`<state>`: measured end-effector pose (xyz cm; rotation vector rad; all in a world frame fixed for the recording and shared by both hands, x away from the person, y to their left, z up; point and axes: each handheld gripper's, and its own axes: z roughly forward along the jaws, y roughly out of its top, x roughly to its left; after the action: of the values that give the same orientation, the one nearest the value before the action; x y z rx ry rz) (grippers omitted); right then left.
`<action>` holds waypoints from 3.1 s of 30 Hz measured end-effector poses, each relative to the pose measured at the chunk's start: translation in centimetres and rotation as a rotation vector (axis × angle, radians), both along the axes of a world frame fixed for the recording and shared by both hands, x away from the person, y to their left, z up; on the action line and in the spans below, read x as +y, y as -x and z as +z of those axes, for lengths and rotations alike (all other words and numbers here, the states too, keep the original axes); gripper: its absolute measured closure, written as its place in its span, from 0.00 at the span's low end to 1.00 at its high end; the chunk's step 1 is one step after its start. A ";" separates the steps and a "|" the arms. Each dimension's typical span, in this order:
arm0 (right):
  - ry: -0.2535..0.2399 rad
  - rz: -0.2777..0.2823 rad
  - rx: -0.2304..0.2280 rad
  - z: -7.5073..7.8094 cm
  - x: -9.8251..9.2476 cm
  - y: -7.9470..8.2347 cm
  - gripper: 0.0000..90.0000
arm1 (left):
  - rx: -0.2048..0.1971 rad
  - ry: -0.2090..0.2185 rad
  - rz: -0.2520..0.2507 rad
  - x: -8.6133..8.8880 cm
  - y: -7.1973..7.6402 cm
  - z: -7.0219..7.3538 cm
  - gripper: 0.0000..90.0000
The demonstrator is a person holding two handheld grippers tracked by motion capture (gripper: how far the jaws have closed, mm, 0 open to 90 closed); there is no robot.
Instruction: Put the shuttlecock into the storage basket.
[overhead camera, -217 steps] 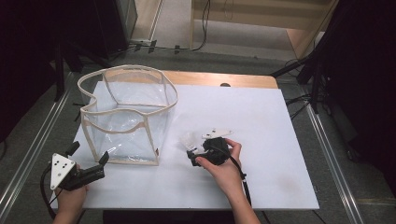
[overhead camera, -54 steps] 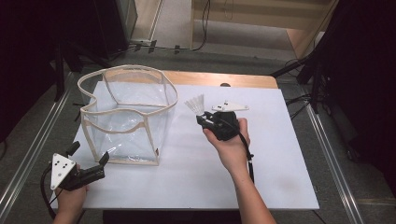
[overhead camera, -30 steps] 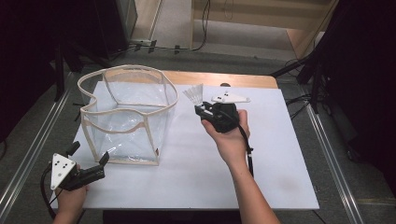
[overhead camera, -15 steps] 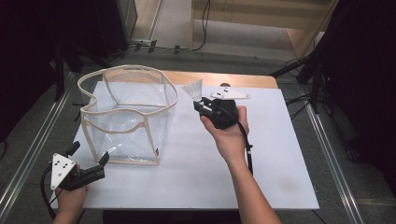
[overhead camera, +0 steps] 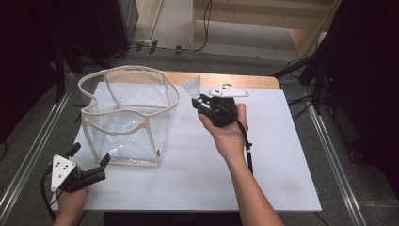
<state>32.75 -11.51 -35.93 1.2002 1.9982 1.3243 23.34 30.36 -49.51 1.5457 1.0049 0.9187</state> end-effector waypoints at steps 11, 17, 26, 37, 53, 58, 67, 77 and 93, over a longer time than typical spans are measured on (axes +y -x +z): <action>-0.006 0.002 -0.039 0.8 0.4 -0.1 0.70 | -0.001 -0.002 0.001 0.0 0.0 0.0 0.00; -0.015 0.020 -0.057 0.9 1.0 -0.3 0.70 | -0.002 0.000 0.002 0.0 0.0 0.0 0.00; -0.025 0.046 -0.065 1.0 1.9 -0.3 0.70 | -0.001 -0.001 0.004 0.1 0.0 0.0 0.00; -0.029 0.076 -0.073 1.6 3.0 -0.5 0.70 | 0.001 0.001 0.005 0.1 0.0 0.0 0.00; -0.041 0.128 -0.066 1.6 4.7 -0.6 0.70 | 0.000 0.002 0.003 0.1 0.0 0.0 0.00; -0.042 0.142 -0.057 1.5 5.3 -0.6 0.70 | 0.001 0.003 0.003 0.1 0.0 0.0 0.00; -0.019 0.166 -0.052 1.3 6.0 -0.4 0.70 | 0.000 0.003 0.006 0.1 0.0 0.0 0.00; -0.029 0.213 -0.035 1.4 5.9 -0.2 0.40 | 0.001 0.004 0.005 0.1 0.0 0.0 0.00; -0.030 0.216 -0.119 0.2 2.7 1.4 0.00 | 0.002 0.002 0.004 0.1 0.0 0.0 0.00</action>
<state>31.32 -8.80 -35.75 0.9141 2.0734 1.4973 23.32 30.46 -49.48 1.5437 1.0104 0.9184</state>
